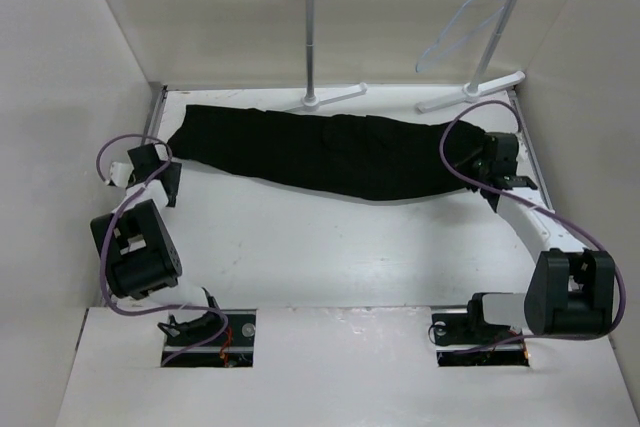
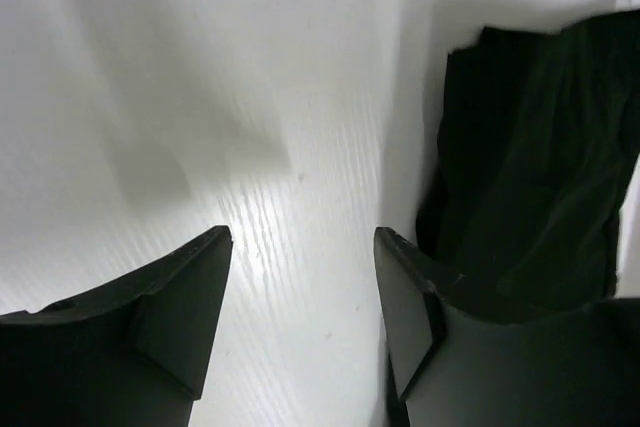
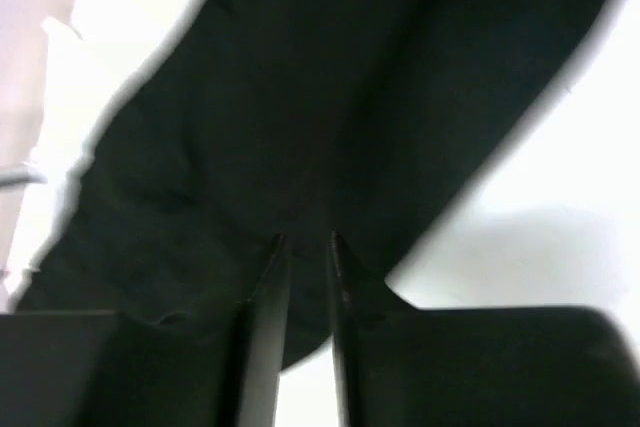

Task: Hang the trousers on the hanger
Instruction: Fold the trousers at the center of the board.

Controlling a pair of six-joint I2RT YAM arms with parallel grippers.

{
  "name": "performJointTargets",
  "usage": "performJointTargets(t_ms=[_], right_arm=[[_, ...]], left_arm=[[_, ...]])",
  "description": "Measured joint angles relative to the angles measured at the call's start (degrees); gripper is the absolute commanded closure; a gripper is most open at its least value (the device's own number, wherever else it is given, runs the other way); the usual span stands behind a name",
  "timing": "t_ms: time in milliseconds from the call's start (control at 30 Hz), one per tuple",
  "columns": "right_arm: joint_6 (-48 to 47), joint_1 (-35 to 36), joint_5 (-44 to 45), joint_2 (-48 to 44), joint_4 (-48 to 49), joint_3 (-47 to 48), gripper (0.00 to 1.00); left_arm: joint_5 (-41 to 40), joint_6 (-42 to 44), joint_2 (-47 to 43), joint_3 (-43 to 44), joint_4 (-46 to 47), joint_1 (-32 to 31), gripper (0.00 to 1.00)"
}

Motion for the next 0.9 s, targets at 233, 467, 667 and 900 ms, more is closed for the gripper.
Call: performJointTargets(t_ms=[233,467,667,900], right_arm=[[-1.4,0.6,-3.1,-0.6,0.9,-4.4,0.51],[-1.9,1.2,-4.2,-0.6,2.2,-5.1,0.49],[-1.9,1.2,-4.1,-0.6,2.1,-5.1,0.44],[-1.7,0.3,-1.4,-0.1,2.0,-5.1,0.20]], left_arm=[[8.2,-4.1,8.3,1.3,14.6,1.6,0.39],[12.1,-6.3,20.7,11.2,18.8,1.3,0.43],[12.6,-6.6,28.9,22.4,17.4,1.3,0.45],[12.6,-6.4,32.7,27.1,15.3,0.5,0.74]])
